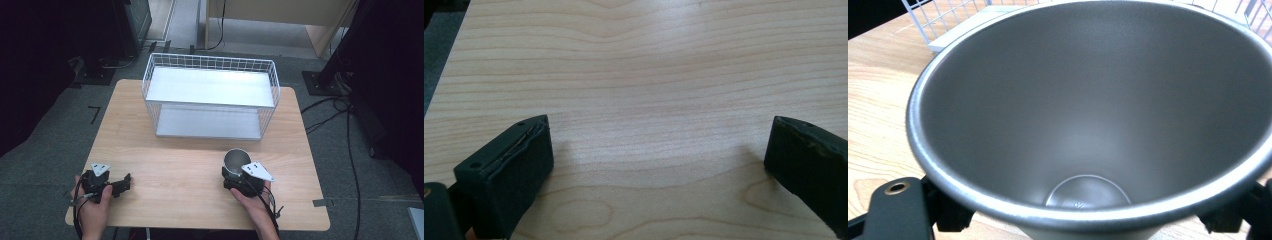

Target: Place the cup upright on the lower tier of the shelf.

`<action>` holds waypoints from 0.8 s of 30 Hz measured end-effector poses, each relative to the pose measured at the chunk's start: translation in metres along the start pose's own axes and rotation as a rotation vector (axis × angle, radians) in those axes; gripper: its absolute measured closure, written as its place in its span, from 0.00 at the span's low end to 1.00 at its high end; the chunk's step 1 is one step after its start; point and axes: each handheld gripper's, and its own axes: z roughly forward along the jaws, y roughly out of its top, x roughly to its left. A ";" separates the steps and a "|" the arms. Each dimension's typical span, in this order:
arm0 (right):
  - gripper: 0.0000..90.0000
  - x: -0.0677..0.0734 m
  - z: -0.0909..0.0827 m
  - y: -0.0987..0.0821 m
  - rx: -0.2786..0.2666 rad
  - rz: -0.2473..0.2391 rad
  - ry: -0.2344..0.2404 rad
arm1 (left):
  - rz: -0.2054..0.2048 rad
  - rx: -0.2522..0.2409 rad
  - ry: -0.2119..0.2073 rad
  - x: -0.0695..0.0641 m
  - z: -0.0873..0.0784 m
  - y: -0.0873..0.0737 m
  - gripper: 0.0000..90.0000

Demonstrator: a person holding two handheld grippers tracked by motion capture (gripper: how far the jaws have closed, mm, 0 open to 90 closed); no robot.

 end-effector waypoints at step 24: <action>0.19 0.002 -0.012 0.033 -0.120 0.016 -0.007 | 0.000 0.000 0.000 0.000 0.000 0.000 0.00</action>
